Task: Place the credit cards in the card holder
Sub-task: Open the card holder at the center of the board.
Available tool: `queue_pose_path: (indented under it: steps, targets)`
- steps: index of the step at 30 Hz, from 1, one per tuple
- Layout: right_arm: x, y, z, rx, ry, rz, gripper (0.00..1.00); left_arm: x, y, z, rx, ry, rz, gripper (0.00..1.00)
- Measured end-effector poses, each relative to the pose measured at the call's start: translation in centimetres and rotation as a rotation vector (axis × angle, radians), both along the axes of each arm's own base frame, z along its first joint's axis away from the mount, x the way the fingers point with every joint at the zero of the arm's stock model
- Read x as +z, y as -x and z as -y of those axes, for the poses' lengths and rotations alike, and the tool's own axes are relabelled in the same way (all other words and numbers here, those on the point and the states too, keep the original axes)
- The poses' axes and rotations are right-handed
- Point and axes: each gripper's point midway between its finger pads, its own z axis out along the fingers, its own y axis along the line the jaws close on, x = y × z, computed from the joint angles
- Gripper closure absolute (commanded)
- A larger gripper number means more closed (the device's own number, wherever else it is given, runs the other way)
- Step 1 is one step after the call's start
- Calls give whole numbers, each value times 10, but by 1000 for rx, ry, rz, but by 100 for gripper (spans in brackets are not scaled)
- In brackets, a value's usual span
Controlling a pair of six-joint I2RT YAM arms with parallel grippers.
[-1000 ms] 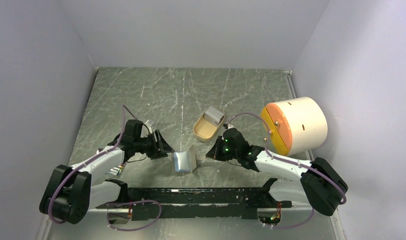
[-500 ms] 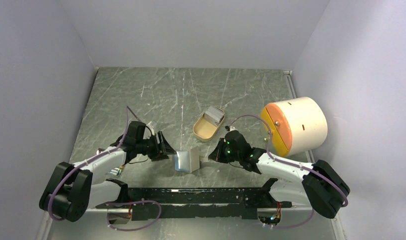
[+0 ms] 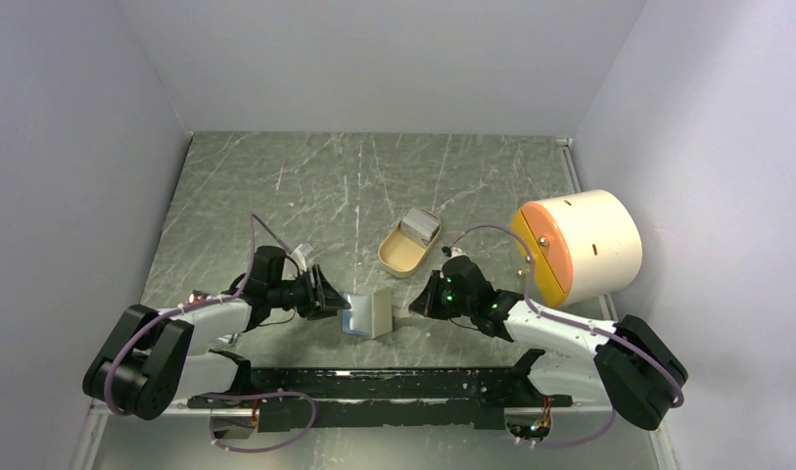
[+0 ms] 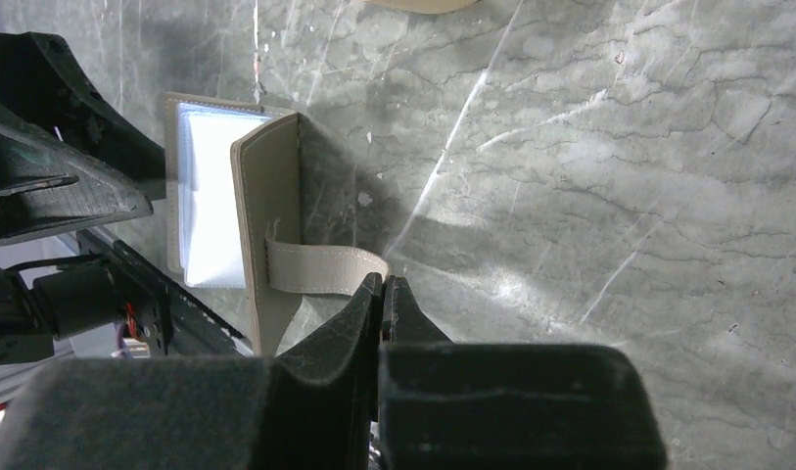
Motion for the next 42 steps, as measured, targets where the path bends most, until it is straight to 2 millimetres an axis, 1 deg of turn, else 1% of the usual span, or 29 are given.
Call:
queue_pose_path:
  steps: [6, 13, 17, 19, 23, 25, 29, 31, 33, 34, 37, 39, 42]
  targets:
    - [0, 0, 0, 3, 1, 1, 100, 5, 0, 4, -11, 39, 24, 62]
    - [1, 0, 0, 3, -2, 6, 100, 6, 0, 4, -12, 48, 39, 61]
    - [0, 1, 1, 3, 0, 3, 100, 3, 3, 6, -23, 45, 30, 71]
    - [-1, 1, 1, 3, 2, 1, 100, 2, 4, 7, -28, 44, 27, 81]
    - [-1, 1, 1, 3, -2, 5, 100, 2, 6, 8, -37, 45, 28, 91]
    - [-1, 1, 1, 3, -3, 5, 95, 3, 6, 9, -39, 48, 31, 91]
    - [-1, 2, 2, 5, 7, 0, 73, 6, 7, 11, -48, 50, 43, 91]
    - [0, 1, 3, 7, 28, -3, 67, 8, 7, 12, -52, 46, 49, 91]
    - [8, -3, 3, 7, 43, 8, 62, 12, 5, 14, -52, 42, 61, 91]
    - [16, -6, 1, 6, 43, 19, 61, 15, 3, 15, -51, 40, 70, 91]
    - [51, -18, -6, 6, 19, 85, 59, 21, 0, 16, -48, 40, 90, 91]
    - [72, -22, -13, 5, -3, 127, 55, 22, 0, 16, -42, 30, 91, 91]
    - [96, -20, -26, 30, -26, 167, 50, 22, 0, 16, -33, 11, 82, 91]
